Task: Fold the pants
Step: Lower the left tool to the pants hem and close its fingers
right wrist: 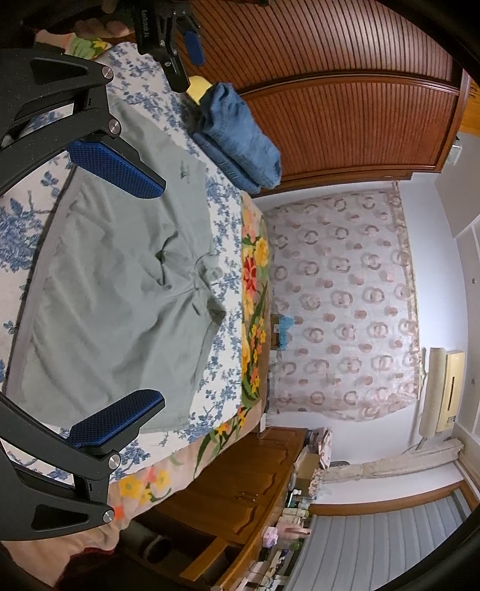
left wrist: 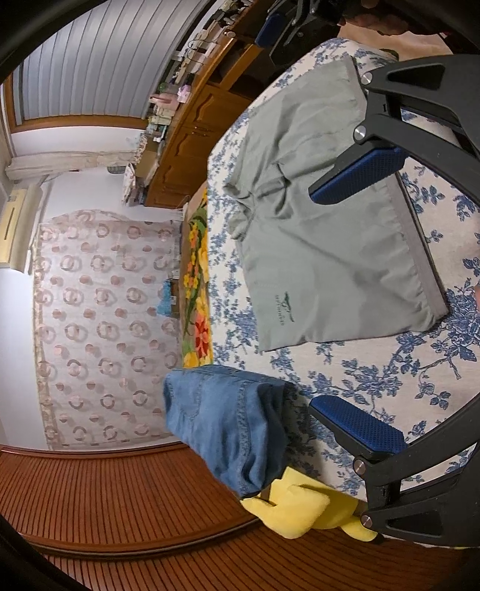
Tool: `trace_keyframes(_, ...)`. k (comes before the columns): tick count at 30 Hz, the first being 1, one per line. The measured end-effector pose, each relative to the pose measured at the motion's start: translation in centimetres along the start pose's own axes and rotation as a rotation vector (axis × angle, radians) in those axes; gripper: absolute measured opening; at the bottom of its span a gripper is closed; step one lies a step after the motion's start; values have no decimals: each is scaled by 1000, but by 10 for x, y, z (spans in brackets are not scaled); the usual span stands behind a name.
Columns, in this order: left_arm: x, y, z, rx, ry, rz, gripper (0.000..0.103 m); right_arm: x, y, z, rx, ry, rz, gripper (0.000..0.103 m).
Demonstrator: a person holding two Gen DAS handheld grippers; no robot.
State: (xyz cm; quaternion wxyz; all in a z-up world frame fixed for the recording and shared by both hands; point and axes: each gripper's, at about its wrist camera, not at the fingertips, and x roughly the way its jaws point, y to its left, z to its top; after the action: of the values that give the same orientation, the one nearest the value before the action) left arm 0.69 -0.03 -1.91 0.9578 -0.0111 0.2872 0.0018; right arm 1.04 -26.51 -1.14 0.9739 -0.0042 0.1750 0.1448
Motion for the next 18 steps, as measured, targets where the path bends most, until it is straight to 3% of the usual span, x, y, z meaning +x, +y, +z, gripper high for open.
trace_keyframes(18, 36, 12, -43, 22, 154, -23, 103, 10, -9, -9, -32, 135, 18, 103)
